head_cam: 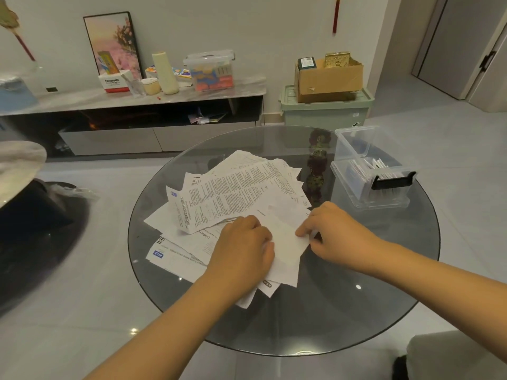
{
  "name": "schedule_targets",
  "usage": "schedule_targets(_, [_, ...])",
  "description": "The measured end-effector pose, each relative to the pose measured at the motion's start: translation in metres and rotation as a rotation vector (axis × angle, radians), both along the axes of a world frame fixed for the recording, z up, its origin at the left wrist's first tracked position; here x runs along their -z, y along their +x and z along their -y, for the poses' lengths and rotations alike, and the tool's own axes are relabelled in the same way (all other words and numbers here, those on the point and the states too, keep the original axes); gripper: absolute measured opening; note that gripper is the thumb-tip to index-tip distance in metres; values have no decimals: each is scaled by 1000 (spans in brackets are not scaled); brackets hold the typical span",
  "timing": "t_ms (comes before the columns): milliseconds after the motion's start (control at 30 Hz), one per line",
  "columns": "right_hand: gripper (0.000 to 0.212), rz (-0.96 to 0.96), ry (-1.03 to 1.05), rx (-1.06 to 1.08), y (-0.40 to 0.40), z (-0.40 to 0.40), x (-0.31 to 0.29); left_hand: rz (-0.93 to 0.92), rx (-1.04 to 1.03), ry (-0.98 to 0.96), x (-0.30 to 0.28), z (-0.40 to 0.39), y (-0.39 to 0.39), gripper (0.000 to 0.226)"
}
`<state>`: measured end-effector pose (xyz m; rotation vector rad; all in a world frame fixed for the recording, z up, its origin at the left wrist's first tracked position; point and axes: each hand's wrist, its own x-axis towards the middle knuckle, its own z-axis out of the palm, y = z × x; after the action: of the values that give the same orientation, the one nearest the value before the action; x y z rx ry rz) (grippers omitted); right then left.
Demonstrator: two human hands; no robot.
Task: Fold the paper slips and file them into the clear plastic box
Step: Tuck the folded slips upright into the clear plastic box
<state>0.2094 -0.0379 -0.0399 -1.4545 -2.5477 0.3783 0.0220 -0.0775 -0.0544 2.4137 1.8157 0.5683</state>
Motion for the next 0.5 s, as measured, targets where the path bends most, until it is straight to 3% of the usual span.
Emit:
schedule_targets(233, [20, -55, -36, -79, 9, 12, -4, -36, 112, -125, 0, 3, -4, 65])
schedule_targets(400, [11, -61, -31, -120, 11, 15, -5, -63, 145, -170, -2, 3, -8, 68])
schedule_targets(500, [5, -193, -77, -75, 11, 14, -10, -49, 150, -215, -7, 4, -8, 63])
